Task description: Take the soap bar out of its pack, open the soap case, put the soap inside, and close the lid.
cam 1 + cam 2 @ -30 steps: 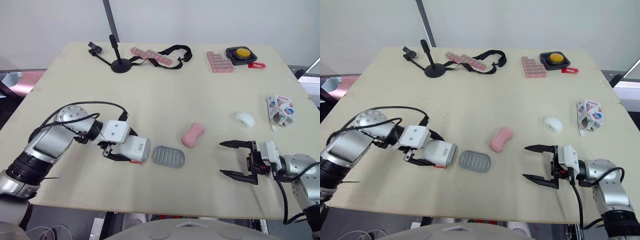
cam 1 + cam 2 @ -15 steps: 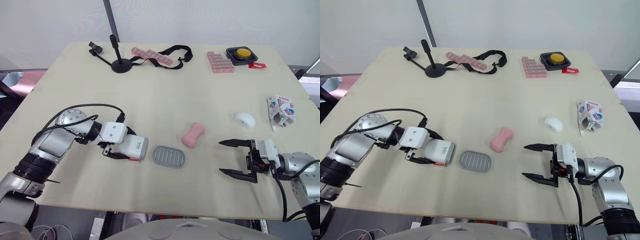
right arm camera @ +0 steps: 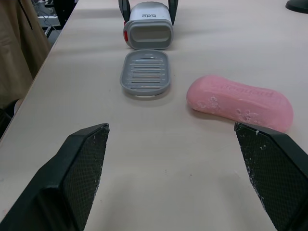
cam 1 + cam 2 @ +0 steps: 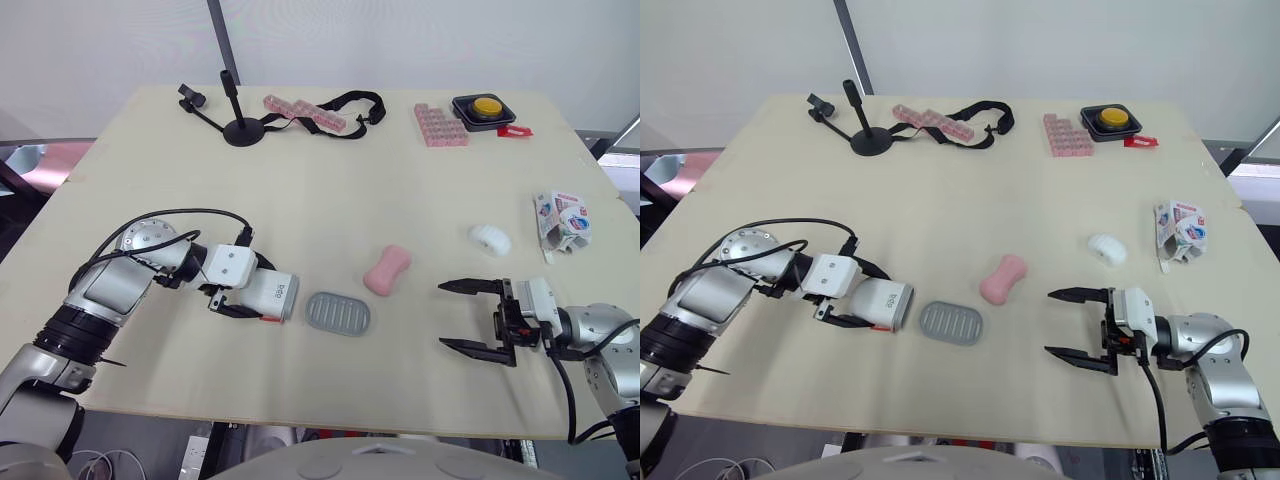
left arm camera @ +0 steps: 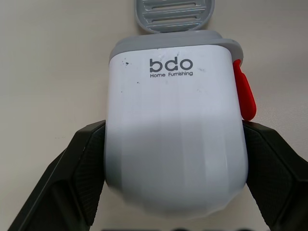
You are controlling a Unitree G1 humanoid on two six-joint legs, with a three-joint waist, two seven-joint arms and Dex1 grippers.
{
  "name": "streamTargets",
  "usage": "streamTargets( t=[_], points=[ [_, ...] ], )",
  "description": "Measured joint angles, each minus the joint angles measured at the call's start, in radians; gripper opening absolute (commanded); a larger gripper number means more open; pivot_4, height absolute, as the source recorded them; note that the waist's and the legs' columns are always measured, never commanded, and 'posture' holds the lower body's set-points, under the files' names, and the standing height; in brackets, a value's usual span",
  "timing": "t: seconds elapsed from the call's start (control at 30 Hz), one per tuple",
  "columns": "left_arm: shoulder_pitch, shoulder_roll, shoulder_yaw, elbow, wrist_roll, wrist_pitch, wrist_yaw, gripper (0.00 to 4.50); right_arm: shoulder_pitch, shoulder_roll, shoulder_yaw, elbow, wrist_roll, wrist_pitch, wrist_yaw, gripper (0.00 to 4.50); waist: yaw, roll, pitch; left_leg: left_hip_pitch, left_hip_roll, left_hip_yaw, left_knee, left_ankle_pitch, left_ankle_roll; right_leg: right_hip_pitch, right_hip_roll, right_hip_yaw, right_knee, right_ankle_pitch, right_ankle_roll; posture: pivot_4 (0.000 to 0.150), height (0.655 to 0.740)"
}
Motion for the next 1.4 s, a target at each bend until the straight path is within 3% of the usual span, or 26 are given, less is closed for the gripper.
streamTargets(
  t=[0.03, 0.67, 1.1, 1.4],
  points=[
    [0.0, -0.001, 0.0, 0.001, 0.0, 0.003, -0.001, 4.5, 0.0, 0.0, 0.0, 0.0, 0.0, 0.0, -0.002, 4.5, 0.0, 0.0, 0.0, 0.0, 0.0, 0.0, 0.0, 0.0, 0.0, 0.0, 0.0, 0.0, 0.0, 0.0, 0.0, 0.15, 0.74],
    [0.001, 0.008, 0.002, 0.012, -0.019, 0.034, -0.034, 4.5, -0.005, -0.001, 0.0, 0.0, -0.003, 0.019, -0.011, 4.5, -0.003, 0.0, 0.0, -0.001, 0.0, 0.0, -0.001, 0.0, 0.0, -0.001, 0.0, 0.0, -0.001, 0.0, 0.0, 0.15, 0.74],
    [0.122, 0.049, 0.213, -0.03, -0.264, 0.039, -0.077, 4.5, -0.071, -0.013, 0.003, 0.034, -0.007, 0.023, -0.001, 4.5, 0.0, 0.0, 0.0, -0.001, 0.0, 0.0, -0.003, 0.0, 0.0, -0.001, 0.001, -0.001, -0.003, 0.0, 0.0, 0.15, 0.74],
    [0.337, -0.013, 0.382, -0.174, -0.405, 0.077, 0.044, 4.5, -0.145, -0.032, 0.022, 0.059, -0.038, 0.023, 0.02, 4.5, -0.002, 0.0, 0.0, -0.002, 0.0, 0.0, -0.004, 0.0, 0.0, -0.001, 0.001, -0.002, -0.005, 0.0, 0.0, 0.15, 0.74]
  ],
)
